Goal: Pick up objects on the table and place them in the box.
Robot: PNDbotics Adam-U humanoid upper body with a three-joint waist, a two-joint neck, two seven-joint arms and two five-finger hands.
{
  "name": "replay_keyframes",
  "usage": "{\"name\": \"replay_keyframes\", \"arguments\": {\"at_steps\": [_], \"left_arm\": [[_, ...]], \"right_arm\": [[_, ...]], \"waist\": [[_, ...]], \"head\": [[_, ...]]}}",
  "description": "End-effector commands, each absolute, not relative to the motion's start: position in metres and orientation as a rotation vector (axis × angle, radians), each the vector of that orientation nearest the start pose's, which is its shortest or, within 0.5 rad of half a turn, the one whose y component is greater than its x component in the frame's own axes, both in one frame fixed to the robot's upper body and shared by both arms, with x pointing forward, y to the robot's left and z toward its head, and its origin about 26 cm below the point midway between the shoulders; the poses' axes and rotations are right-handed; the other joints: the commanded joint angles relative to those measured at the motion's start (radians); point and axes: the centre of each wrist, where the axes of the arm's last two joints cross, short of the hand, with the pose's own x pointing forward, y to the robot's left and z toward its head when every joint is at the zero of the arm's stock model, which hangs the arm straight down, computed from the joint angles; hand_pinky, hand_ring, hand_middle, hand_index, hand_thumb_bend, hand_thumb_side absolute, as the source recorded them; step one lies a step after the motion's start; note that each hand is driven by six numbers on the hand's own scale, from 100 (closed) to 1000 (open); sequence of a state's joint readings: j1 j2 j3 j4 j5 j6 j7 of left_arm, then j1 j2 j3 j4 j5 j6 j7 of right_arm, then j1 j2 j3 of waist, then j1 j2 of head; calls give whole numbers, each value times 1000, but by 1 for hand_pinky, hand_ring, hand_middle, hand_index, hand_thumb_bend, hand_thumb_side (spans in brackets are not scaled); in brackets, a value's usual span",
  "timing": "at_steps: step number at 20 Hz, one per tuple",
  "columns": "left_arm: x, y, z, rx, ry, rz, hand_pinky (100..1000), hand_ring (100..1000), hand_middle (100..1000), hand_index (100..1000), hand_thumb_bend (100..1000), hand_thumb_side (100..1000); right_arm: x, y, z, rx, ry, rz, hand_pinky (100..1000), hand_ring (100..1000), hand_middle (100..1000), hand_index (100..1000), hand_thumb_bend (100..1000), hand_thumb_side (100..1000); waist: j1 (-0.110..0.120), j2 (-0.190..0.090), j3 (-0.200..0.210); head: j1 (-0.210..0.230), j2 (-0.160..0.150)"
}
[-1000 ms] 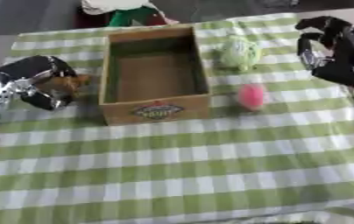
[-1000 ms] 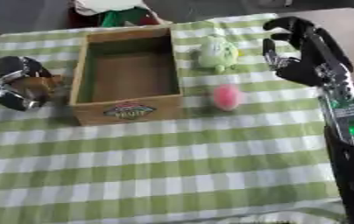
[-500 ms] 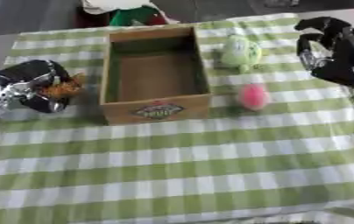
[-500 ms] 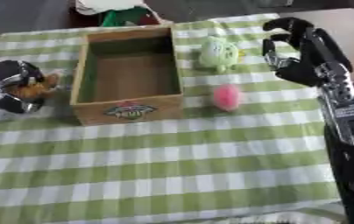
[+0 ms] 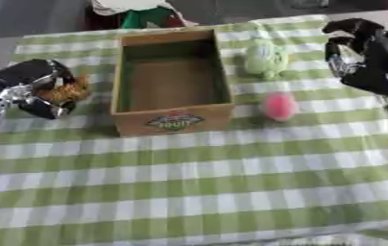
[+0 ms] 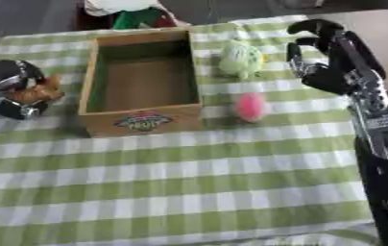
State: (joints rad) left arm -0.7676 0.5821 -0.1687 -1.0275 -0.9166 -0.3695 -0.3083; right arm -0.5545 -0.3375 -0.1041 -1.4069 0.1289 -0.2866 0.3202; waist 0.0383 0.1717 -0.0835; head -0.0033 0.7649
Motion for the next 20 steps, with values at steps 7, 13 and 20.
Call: {"name": "replay_keyframes", "arguments": {"at_steps": [7, 13, 20], "left_arm": [[448, 339, 233, 1089, -1525, -1604, 470, 326, 319, 537, 100, 100], [456, 311, 251, 1095, -1641, -1601, 480, 327, 319, 538, 100, 100], [465, 274, 251, 1044, -1738, -1618, 498, 336, 327, 546, 100, 100]], "right_arm": [[402, -305, 167, -195, -2134, 749, 834, 929, 723, 765, 100, 215], [406, -289, 166, -135, -2135, 807, 834, 929, 723, 766, 100, 213], [413, -253, 169, -13, -2156, 902, 834, 929, 723, 765, 100, 212]], "waist": [[2, -29, -8], [2, -34, -39], [2, -32, -93]], "head": [[-2, 5], [12, 5], [34, 5]]}}
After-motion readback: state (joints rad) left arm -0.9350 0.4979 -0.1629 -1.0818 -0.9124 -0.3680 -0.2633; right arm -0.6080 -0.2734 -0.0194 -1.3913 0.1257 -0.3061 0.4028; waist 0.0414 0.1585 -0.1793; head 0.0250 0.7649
